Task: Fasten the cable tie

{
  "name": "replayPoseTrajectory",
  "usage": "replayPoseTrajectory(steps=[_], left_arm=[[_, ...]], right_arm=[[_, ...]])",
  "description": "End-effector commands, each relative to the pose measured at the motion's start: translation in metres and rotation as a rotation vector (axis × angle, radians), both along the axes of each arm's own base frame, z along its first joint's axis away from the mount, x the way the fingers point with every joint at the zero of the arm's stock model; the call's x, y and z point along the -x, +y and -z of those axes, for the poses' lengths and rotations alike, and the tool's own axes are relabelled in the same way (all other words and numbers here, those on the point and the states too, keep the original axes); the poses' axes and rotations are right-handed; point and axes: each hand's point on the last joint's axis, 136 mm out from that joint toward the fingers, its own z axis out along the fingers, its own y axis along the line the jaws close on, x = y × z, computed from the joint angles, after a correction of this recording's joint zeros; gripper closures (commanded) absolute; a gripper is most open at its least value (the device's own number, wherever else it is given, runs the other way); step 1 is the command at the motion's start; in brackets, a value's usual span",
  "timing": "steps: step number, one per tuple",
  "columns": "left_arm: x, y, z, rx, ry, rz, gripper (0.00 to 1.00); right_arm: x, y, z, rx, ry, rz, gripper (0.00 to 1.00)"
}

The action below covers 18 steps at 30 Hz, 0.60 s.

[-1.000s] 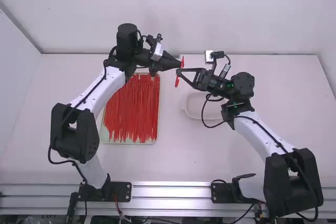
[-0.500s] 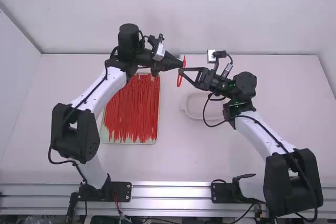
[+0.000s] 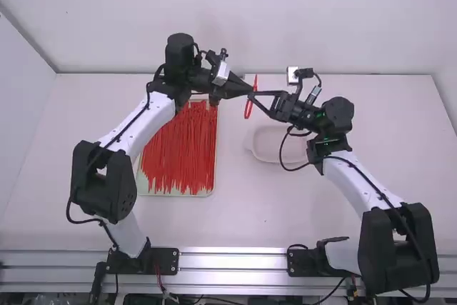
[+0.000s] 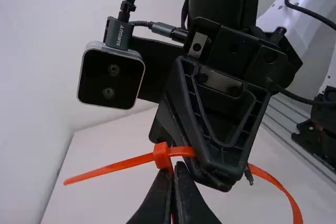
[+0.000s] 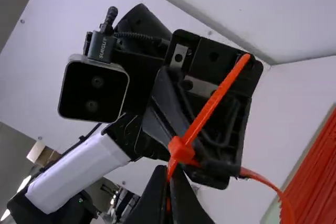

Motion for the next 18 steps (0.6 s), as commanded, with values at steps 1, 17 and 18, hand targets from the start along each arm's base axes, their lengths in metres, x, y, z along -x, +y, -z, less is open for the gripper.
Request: replayPoseTrajectory(steps=[1, 17, 18], left_arm=[[0.018, 0.0, 0.001, 0.017, 0.008, 0.1, 0.99], [0.0, 0.023, 0.0, 0.009, 0.049, 0.034, 0.98], [0.0, 0.024, 0.0, 0.009, 0.05, 0.033, 0.99]], right_arm=[[-0.029, -0.026, -0.023, -0.039, -0.051, 0.154, 1.0], [-0.014, -0.019, -0.016, 0.004, -0.071, 0.057, 0.69], [-0.014, -0.019, -0.016, 0.004, -0.071, 0.056, 0.69]])
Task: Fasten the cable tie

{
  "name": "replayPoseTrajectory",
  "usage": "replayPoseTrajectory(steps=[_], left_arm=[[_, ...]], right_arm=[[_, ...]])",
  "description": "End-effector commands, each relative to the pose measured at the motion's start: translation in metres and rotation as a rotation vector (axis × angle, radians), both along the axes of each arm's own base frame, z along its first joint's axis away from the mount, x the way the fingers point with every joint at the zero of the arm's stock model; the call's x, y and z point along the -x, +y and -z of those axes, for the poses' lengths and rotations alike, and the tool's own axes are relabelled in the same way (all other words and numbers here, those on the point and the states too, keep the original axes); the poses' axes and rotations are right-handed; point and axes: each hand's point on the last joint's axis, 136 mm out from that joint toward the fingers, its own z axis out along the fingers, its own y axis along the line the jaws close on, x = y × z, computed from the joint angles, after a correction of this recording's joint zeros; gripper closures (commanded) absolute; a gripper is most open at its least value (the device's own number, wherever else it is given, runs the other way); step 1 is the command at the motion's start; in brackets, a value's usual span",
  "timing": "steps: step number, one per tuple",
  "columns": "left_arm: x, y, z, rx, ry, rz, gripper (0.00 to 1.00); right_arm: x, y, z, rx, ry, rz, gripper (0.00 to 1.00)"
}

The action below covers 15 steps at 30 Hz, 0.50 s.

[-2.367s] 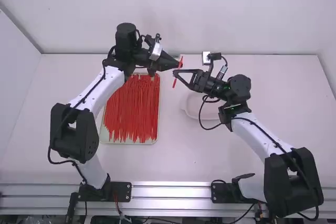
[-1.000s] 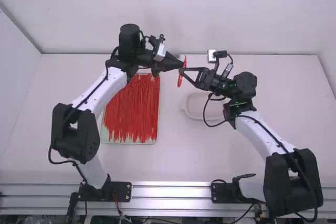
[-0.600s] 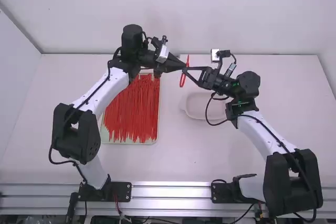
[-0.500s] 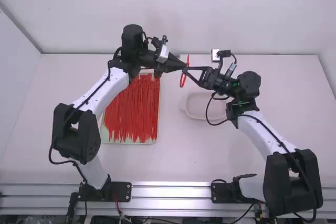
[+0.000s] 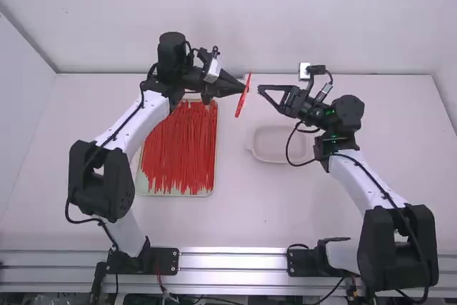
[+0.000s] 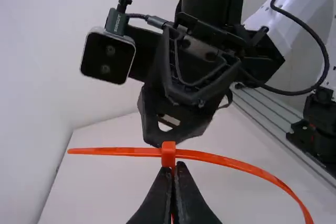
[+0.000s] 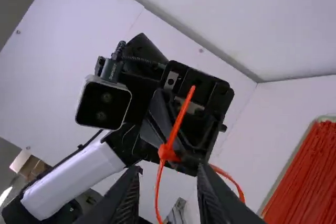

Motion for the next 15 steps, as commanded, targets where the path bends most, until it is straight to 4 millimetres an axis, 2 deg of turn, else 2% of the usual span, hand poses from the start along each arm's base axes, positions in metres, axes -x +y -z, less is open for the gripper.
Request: replayPoseTrajectory(steps=[1, 5, 15], left_arm=[[0.005, 0.003, 0.001, 0.002, 0.032, 0.033, 0.98], [0.01, -0.004, 0.001, -0.001, 0.046, 0.052, 0.98], [0.023, -0.021, 0.001, -0.004, 0.054, 0.1, 0.98]], right_arm=[[-0.001, 0.001, -0.012, -0.004, -0.041, -0.001, 0.68], [-0.003, 0.0, -0.013, -0.008, -0.044, 0.01, 0.61], [-0.012, 0.0, -0.017, -0.024, -0.059, 0.074, 0.56]])
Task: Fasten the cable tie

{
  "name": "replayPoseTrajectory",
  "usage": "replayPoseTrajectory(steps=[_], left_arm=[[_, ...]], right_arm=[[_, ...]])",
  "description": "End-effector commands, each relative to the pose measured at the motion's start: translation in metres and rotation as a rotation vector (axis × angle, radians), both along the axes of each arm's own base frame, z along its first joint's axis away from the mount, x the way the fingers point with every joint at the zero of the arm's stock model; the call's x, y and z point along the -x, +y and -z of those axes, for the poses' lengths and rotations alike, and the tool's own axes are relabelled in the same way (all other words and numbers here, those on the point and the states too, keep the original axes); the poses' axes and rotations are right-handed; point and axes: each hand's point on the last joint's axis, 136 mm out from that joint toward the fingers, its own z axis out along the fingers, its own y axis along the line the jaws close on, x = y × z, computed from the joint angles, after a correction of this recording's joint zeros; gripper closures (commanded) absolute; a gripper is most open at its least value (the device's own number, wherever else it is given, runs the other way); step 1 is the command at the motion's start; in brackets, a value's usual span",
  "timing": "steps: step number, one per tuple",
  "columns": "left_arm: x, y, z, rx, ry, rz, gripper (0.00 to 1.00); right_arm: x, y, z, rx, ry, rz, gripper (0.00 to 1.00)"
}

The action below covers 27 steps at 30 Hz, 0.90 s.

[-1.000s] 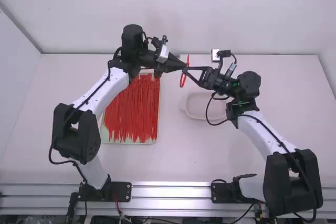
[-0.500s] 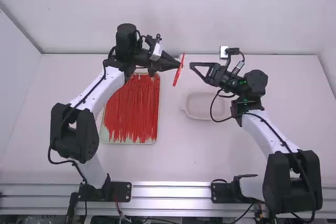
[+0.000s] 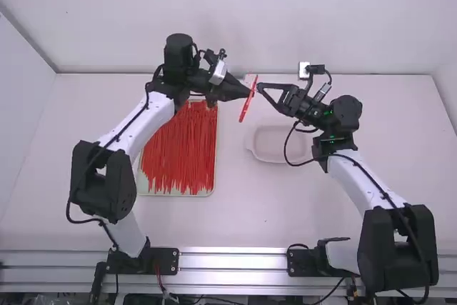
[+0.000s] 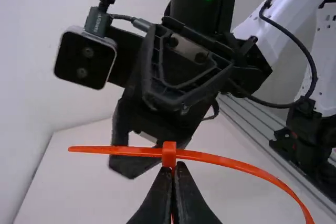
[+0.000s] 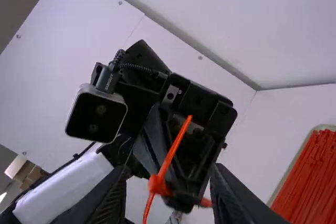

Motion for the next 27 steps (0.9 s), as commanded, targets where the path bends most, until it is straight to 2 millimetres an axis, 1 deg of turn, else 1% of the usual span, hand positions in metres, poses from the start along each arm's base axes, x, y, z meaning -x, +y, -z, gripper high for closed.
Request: replayPoseTrajectory(steps=[1, 7, 10, 11, 14, 18, 19, 20, 21, 27], left_arm=[[0.008, -0.004, 0.001, 0.003, 0.01, 0.04, 0.98], [0.012, -0.008, 0.001, 0.003, 0.01, 0.052, 0.98], [0.012, -0.009, 0.001, 0.003, 0.007, 0.054, 0.98], [0.014, -0.012, 0.001, 0.003, 0.007, 0.062, 0.98], [0.017, -0.015, 0.001, 0.004, 0.006, 0.072, 0.98], [0.017, -0.014, 0.001, 0.004, 0.007, 0.07, 0.98], [0.018, -0.015, 0.001, 0.003, 0.008, 0.073, 0.98], [0.018, -0.016, 0.001, 0.003, 0.007, 0.073, 0.98], [0.019, -0.017, 0.001, 0.003, 0.01, 0.078, 0.98], [0.019, -0.017, 0.001, -0.009, 0.053, 0.077, 0.98]], right_arm=[[-0.007, -0.001, -0.014, -0.012, -0.043, 0.034, 0.56], [-0.008, -0.003, -0.017, -0.018, -0.056, 0.049, 0.56], [-0.007, 0.0, -0.018, -0.023, -0.063, 0.046, 0.58], [-0.005, 0.002, -0.02, -0.025, -0.071, 0.042, 0.6], [-0.005, 0.003, -0.02, -0.026, -0.071, 0.04, 0.62], [-0.004, 0.003, -0.02, -0.026, -0.073, 0.039, 0.63], [-0.004, 0.004, -0.02, -0.026, -0.073, 0.037, 0.71], [-0.004, 0.004, -0.02, -0.026, -0.074, 0.036, 0.75], [-0.003, 0.006, -0.02, -0.025, -0.074, 0.032, 1.0], [-0.004, 0.003, -0.02, -0.014, -0.1, 0.039, 1.0]])
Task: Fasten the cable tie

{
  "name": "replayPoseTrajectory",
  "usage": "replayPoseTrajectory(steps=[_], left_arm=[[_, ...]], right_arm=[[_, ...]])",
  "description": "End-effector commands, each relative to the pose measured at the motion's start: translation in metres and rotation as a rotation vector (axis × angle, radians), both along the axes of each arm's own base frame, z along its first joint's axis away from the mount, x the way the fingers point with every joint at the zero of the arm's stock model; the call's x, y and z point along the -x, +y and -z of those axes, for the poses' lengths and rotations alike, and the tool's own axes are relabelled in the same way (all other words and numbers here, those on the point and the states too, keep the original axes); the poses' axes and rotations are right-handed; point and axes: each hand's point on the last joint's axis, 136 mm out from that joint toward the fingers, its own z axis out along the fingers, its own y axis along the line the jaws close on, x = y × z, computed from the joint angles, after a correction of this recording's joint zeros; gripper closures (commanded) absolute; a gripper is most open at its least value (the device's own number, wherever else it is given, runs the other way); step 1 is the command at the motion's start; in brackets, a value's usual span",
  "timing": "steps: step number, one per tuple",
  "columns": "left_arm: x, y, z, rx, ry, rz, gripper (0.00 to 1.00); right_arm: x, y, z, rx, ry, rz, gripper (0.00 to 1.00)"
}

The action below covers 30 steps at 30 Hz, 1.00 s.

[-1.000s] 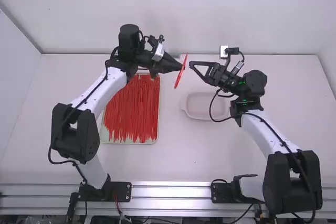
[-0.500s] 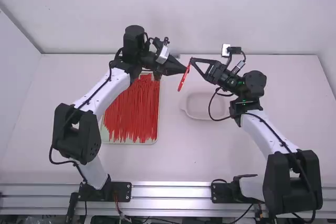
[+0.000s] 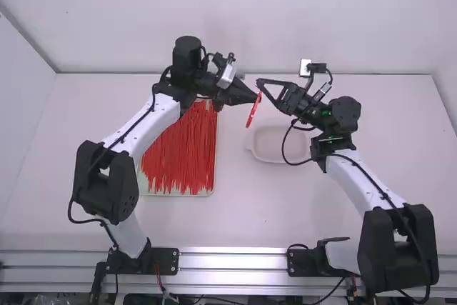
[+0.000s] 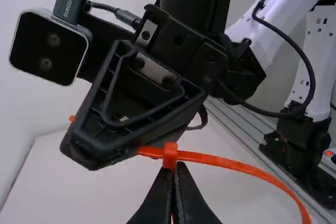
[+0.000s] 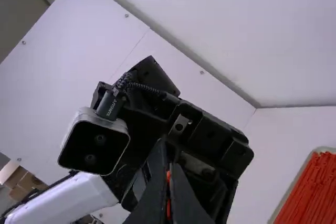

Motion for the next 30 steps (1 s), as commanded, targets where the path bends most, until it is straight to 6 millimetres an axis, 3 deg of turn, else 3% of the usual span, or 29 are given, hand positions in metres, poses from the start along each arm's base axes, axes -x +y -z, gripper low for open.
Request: replayPoseTrajectory(steps=[1, 8, 26, 30], left_arm=[[0.007, -0.001, 0.0, -0.004, 0.038, 0.036, 0.98], [0.01, 0.0, 0.014, -0.019, 0.088, 0.039, 0.98], [0.027, 0.005, 0.085, -0.062, 0.201, 0.023, 0.98], [0.03, 0.006, 0.094, -0.067, 0.218, 0.023, 0.98]], right_arm=[[-0.002, -0.001, -0.009, 0.004, -0.04, 0.005, 1.0], [-0.006, -0.009, -0.01, 0.003, -0.041, 0.027, 1.0], [-0.005, -0.053, -0.039, -0.05, -0.121, 0.07, 1.0], [-0.004, -0.057, -0.042, -0.037, -0.127, 0.062, 1.0]])
